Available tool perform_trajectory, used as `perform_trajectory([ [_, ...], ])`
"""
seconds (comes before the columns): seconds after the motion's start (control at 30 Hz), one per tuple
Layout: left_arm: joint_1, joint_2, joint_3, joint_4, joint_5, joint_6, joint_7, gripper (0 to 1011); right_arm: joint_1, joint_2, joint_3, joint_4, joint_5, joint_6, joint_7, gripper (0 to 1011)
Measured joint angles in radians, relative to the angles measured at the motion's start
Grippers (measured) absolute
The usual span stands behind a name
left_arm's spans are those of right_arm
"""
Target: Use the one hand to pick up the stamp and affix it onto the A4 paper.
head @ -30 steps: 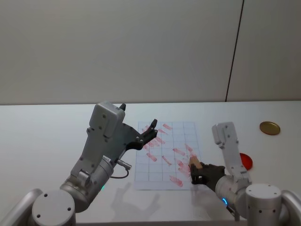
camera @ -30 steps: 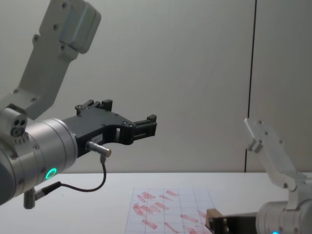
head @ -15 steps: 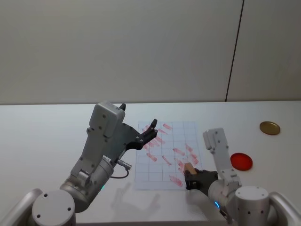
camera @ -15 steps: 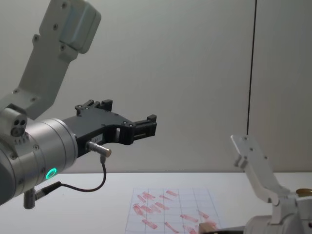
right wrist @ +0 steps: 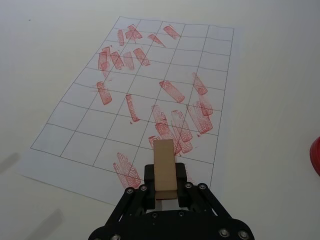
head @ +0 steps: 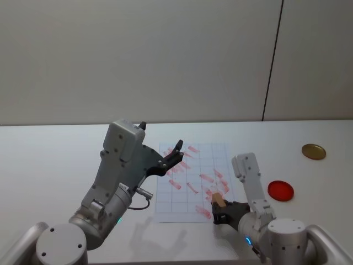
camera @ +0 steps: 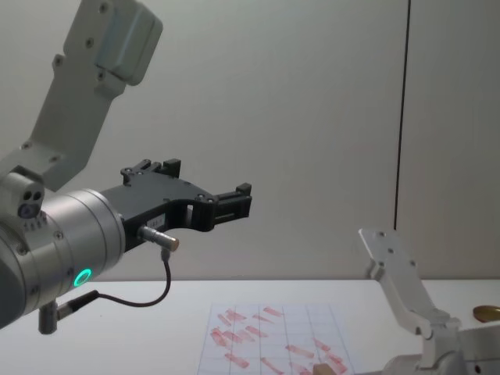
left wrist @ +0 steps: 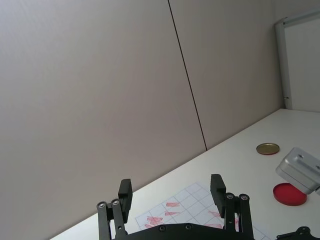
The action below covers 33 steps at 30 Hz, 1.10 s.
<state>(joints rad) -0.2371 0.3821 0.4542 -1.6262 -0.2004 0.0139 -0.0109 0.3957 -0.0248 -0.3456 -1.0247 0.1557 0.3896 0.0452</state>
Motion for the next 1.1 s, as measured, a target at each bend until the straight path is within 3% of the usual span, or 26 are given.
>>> perform_trajectory([
  [0.63, 0.0, 0.0, 0.0, 0.0, 0.0, 0.0, 0.0, 993, 0.01, -0.01, 0.002, 0.044, 0.013, 0.01, -0.004, 220],
  [1.1, 0.0, 0.0, 0.0, 0.0, 0.0, 0.0, 0.0, 993, 0.002, -0.009, 0.009, 0.036, 0.023, 0.015, -0.008, 219],
])
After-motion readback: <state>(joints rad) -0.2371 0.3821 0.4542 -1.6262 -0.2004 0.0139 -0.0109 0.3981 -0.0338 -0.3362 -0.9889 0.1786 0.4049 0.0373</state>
